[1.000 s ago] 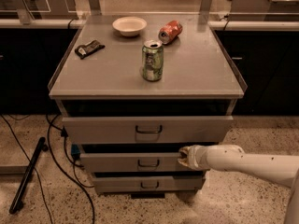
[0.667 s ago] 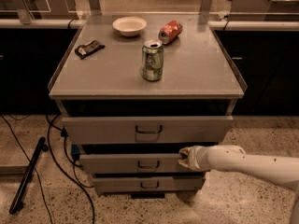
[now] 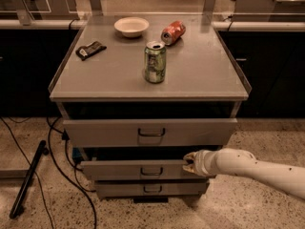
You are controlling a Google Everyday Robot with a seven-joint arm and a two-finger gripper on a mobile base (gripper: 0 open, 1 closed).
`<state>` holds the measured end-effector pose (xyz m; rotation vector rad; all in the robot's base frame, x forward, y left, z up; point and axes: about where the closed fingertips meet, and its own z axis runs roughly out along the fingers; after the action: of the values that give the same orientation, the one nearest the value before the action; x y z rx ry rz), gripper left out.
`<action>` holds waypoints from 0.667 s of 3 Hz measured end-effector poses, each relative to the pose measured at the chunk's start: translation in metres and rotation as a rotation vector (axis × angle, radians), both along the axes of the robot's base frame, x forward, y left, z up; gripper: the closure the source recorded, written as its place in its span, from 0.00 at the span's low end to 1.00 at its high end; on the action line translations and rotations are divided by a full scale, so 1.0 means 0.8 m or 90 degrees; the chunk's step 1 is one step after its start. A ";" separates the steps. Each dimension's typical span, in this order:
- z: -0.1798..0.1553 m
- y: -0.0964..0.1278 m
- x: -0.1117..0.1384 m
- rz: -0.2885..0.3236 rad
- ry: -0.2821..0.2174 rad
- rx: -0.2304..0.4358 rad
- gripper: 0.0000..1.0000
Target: Open middle drawer
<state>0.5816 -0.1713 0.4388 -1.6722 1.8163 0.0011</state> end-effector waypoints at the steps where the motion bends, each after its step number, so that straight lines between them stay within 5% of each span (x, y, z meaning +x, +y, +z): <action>1: 0.002 -0.004 -0.006 -0.004 0.018 0.021 1.00; 2: 0.002 -0.003 -0.006 -0.004 0.018 0.021 1.00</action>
Offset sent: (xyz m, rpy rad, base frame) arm -0.0307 -0.0159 0.0083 0.1720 0.1908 -0.0319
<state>0.5765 -0.1738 0.4402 -1.6518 1.8333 0.0521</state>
